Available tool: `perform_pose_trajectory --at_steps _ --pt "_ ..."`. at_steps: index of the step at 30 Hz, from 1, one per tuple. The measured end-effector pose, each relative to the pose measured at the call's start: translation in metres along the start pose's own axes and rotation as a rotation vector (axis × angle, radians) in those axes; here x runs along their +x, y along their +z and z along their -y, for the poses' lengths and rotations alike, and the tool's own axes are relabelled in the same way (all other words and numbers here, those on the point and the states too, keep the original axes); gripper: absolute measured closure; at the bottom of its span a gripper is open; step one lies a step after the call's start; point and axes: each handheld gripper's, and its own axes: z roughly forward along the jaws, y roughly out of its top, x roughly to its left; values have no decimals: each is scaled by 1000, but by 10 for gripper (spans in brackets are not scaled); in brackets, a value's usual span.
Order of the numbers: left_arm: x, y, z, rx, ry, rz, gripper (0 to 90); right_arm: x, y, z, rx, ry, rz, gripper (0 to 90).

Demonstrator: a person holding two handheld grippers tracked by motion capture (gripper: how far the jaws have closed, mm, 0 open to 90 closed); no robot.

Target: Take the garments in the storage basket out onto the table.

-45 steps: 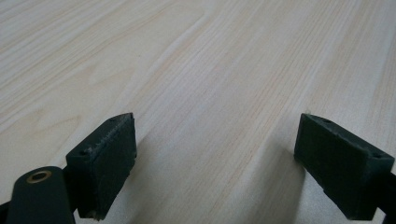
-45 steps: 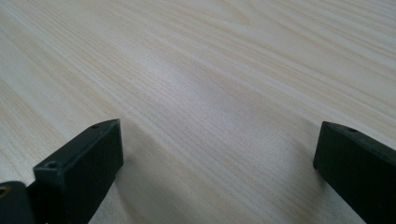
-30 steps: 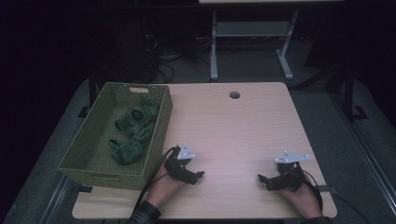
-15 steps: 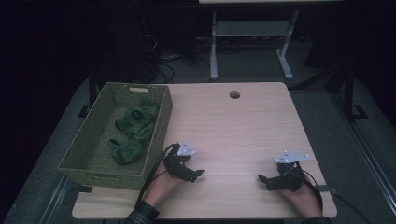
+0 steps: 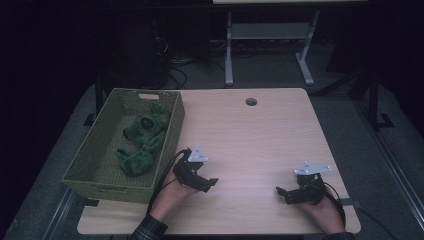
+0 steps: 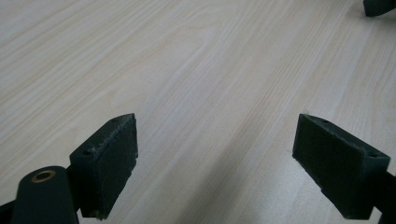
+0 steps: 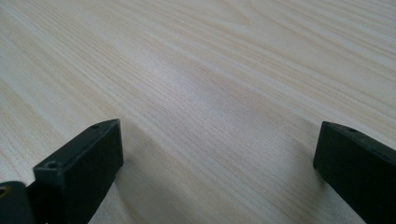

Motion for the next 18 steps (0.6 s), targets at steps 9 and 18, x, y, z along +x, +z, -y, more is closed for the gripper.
perform_pose_trajectory --at_steps 9,18 --pt "2 -10 -10 7 -1 20 134 0 1 -1 2 1 2 10" --pt "1 -17 -16 9 0 34 134 0 1 -1 2 1 2 10"
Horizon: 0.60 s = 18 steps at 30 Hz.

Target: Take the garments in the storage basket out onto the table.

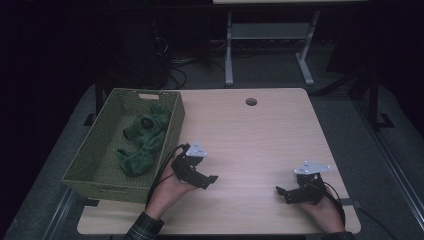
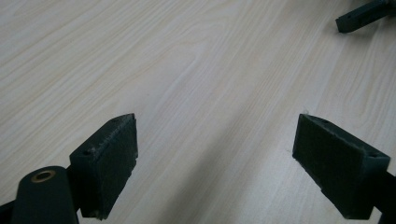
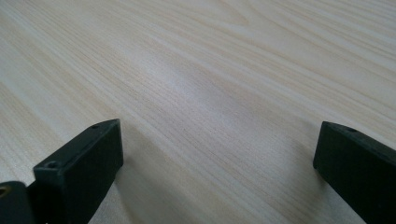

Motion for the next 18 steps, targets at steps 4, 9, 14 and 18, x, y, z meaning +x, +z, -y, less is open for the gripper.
perform_pose_trajectory --at_steps 4,9,14,18 --pt "1 -4 -5 -8 3 3 134 0 0 0 0 0 0 10" --pt "1 -9 -10 -20 10 10 135 0 0 0 0 0 0 10" --pt "1 -14 -14 -22 18 6 136 0 0 0 0 0 0 10" --pt "4 -21 -18 -33 19 4 136 0 0 0 0 0 1 10"
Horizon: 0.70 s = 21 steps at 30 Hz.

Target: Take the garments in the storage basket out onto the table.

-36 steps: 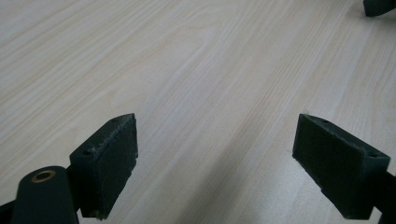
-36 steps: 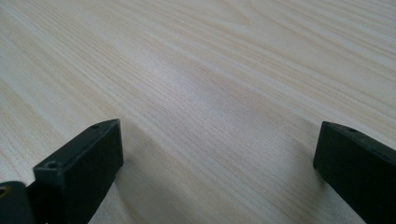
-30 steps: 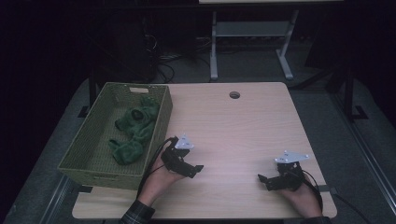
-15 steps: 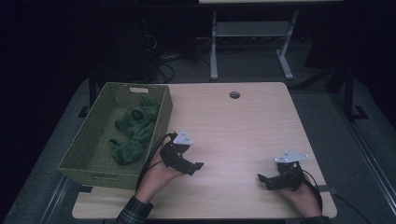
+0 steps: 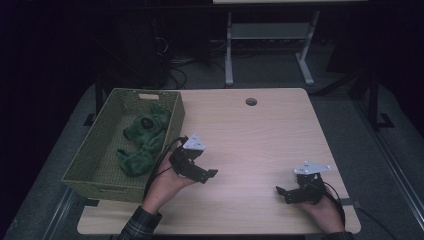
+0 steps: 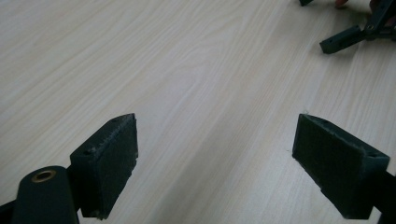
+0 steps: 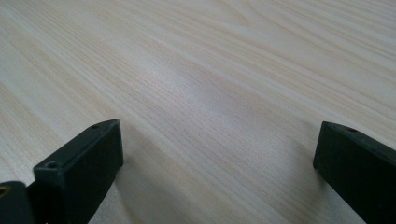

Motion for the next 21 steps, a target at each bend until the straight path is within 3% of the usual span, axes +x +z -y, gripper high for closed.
perform_pose_trajectory --at_steps 21 --pt "17 -22 -6 -19 -15 -18 139 0 0 0 -1 0 -1 10"
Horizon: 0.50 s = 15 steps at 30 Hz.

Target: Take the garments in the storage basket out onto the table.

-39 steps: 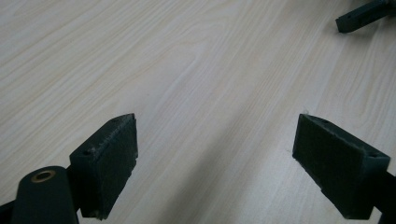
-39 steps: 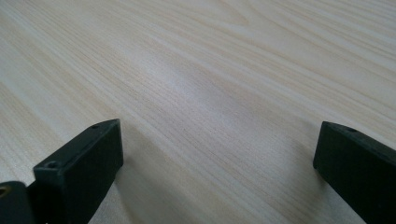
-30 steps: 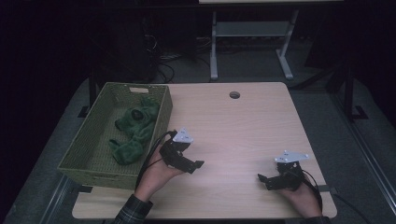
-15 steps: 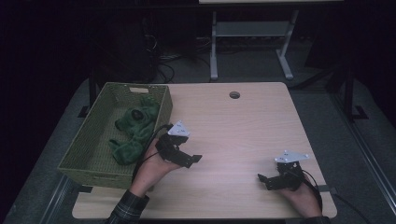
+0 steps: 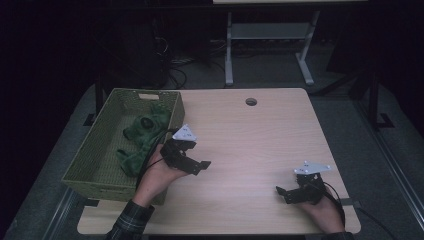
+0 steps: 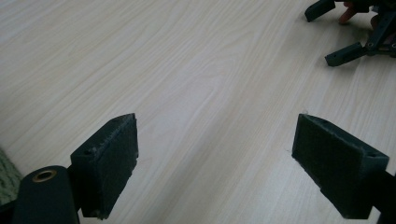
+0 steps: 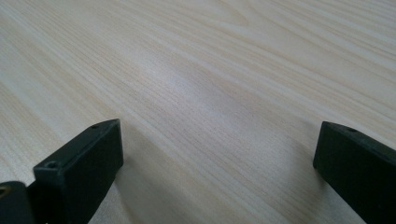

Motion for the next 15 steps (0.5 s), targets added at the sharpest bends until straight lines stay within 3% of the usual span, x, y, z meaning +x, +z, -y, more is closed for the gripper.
perform_pose_trajectory --at_steps 15 --pt "16 -20 0 -21 -13 -51 139 0 0 0 0 0 0 10"
